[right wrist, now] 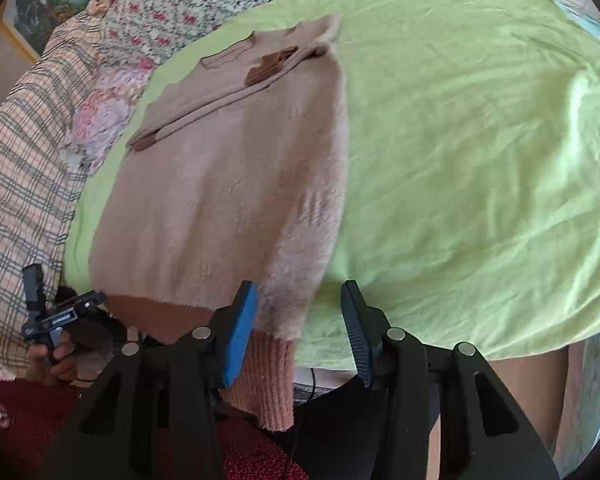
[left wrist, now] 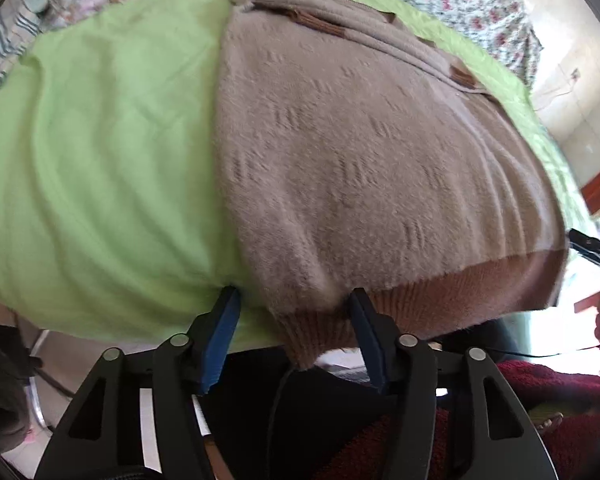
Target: Fold small clothes
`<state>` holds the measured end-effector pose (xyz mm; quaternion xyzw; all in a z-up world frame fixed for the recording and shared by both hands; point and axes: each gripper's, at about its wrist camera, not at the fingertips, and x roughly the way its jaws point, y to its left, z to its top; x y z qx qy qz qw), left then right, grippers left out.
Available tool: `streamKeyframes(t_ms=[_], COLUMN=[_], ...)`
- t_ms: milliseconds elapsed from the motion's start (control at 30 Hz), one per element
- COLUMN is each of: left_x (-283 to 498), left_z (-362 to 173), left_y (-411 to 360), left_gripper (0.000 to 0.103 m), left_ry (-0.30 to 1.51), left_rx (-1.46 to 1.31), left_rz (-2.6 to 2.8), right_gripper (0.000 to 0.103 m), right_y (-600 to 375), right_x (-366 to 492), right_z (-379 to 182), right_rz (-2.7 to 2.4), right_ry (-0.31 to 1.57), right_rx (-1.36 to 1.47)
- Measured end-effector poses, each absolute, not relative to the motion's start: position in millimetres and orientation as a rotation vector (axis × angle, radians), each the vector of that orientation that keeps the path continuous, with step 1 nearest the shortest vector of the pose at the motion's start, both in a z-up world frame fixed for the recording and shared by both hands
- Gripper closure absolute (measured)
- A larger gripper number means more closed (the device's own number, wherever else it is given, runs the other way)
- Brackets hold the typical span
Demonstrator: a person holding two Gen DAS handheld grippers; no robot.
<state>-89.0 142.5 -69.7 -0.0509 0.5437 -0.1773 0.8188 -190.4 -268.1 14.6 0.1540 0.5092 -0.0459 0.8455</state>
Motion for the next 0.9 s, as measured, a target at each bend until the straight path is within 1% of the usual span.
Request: streamKeyframes(t_ms=[33, 67, 100, 133, 233, 400, 500, 533, 567, 600, 633, 700, 900], left_x=[-87.8, -86.9, -86.3, -85.7, -87.4, -83.6, -83.3, -84.2, -85.0, -88.6, -91.6, -97.3, -102.2], left_z=[-74.7, -77.8, -80.1, -79.7, -77.2, -83.7, -83.6, -82.1, -79.7, -76.3, -70.9, -58.9, -11.2], left_y=[142.9, 142.8, 141.9, 141.1, 142.4, 152.8, 148.0, 144.4, 140.3, 137.1, 136.5, 138.2, 149.1], left_gripper=[0.048, 0.053, 0.07, 0.074, 0.074, 0.073, 0.074, 0.08, 0.085, 0.089, 0.092, 0.094, 0.095], left_ry=[1.181, 1.192, 1.2, 1.201, 1.184, 1.195, 1.185, 1.177, 1.167, 1.155, 1.138, 1.102, 0.954], left_rx=[-0.132, -0.15, -0.166, -0.171, -0.18, -0.226, -0.199, -0.179, -0.161, -0.151, -0.143, -0.141, -0.225], left_rz=[-0.412, -0.434, -0.458, -0.47, -0.501, -0.553, -0.568, -0.571, -0.577, -0.582, -0.591, -0.606, -0.607], right_gripper=[0.057, 0.057, 0.057, 0.057, 0.057, 0.057, 0.057, 0.059, 0.076, 0.086, 0.091, 0.093, 0.094], right_y=[-268.3, -267.8, -266.2, -263.8, -259.3, -258.0, -252.5, -252.2, -251.9, -251.4, -251.6, -253.2, -256.4], right_x=[-190.3, -189.7, -189.8, -189.6, -194.1, -197.9, -197.6, -198.7, -200.8, -202.4, -205.3, -210.5, -208.5], right_z=[12.1, 9.0, 7.0, 5.7, 2.5, -23.6, -35.7, -36.6, -35.9, -33.5, -27.3, -15.0, 28.8], right_rz=[-0.051, -0.014, 0.007, 0.036, 0.113, 0.16, 0.182, 0.183, 0.19, 0.197, 0.209, 0.234, 0.274], right_ry=[1.083, 1.093, 1.1, 1.108, 1.116, 1.187, 1.197, 1.193, 1.183, 1.173, 1.149, 1.101, 0.914], right_rx=[0.348, 0.359, 0.353, 0.338, 0.316, 0.337, 0.342, 0.343, 0.349, 0.354, 0.362, 0.378, 0.457])
